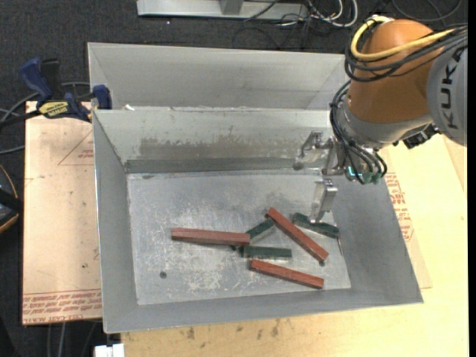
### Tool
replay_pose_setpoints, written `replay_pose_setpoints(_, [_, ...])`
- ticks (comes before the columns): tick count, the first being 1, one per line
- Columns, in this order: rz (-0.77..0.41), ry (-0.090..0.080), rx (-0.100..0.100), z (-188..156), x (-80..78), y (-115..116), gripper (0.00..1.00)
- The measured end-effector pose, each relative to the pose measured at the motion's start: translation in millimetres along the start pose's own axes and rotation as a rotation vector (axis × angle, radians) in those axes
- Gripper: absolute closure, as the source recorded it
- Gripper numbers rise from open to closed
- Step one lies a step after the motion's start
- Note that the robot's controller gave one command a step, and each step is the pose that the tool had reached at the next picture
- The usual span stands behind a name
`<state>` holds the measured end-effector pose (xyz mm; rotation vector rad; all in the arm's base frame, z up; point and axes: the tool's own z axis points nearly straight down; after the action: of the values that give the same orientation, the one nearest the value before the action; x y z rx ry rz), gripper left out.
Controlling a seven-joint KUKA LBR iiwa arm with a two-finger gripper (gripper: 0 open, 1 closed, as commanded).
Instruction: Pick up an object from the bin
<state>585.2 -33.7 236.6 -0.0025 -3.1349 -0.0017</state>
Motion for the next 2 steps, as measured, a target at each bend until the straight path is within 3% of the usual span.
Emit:
replay_pose_setpoints(1, [0.0, -0.008, 0.0, -4.5, -1.4, 0.1, 0.0])
replay_pose_setpoints(2, [-0.046, -0.016, 0.001, 35.0, 4.0, 4.9, 0.0])
